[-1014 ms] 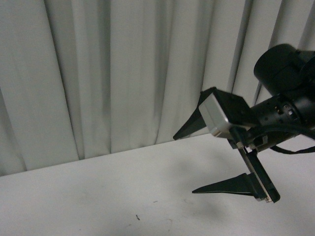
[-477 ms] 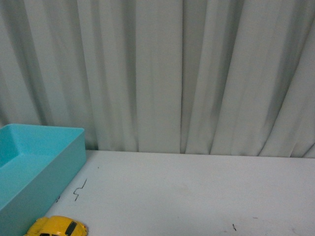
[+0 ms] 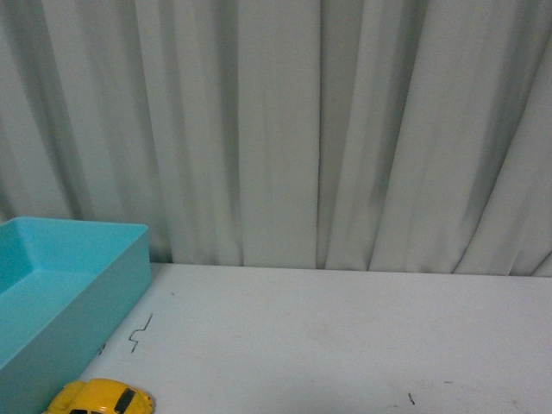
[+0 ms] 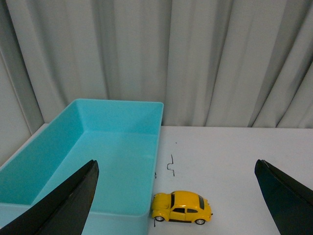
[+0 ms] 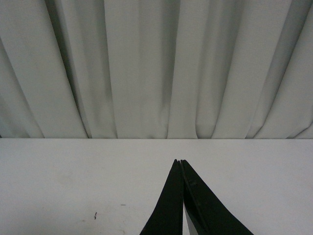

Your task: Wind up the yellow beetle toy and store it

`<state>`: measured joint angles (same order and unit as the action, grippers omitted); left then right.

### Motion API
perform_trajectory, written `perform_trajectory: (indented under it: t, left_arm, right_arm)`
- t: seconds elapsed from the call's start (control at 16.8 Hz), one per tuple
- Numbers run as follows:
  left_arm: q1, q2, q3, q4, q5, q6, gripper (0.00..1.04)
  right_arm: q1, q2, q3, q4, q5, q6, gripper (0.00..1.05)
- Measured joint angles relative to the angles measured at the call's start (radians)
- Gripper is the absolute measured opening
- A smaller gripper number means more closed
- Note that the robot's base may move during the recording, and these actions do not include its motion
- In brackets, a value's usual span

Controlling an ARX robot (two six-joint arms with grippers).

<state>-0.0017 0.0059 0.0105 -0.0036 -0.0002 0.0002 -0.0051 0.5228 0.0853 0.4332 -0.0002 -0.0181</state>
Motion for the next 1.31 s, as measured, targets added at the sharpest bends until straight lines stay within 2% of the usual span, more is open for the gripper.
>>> perform_trajectory:
  t: [0.36, 0.42, 0.72, 1.31]
  left_arm:
    - [0.0, 0.0, 0.0, 0.0, 0.0, 0.0, 0.98]
    - [0.0, 0.0, 0.0, 0.0, 0.0, 0.0, 0.98]
    - [0.0, 0.0, 0.0, 0.0, 0.0, 0.0, 0.98]
    - [0.0, 0.0, 0.0, 0.0, 0.0, 0.0, 0.98]
  right_arm:
    - [0.0, -0.153, -0.046, -0.105, 0.0, 0.001, 0.02]
    - [0.0, -0.162, -0.071, -0.062, 0.0, 0.001, 0.02]
    - [0.0, -0.27, -0.075, -0.18, 0.0, 0.003, 0.02]
    - [0.0, -0.346, -0.075, -0.257, 0.0, 0.003, 0.02]
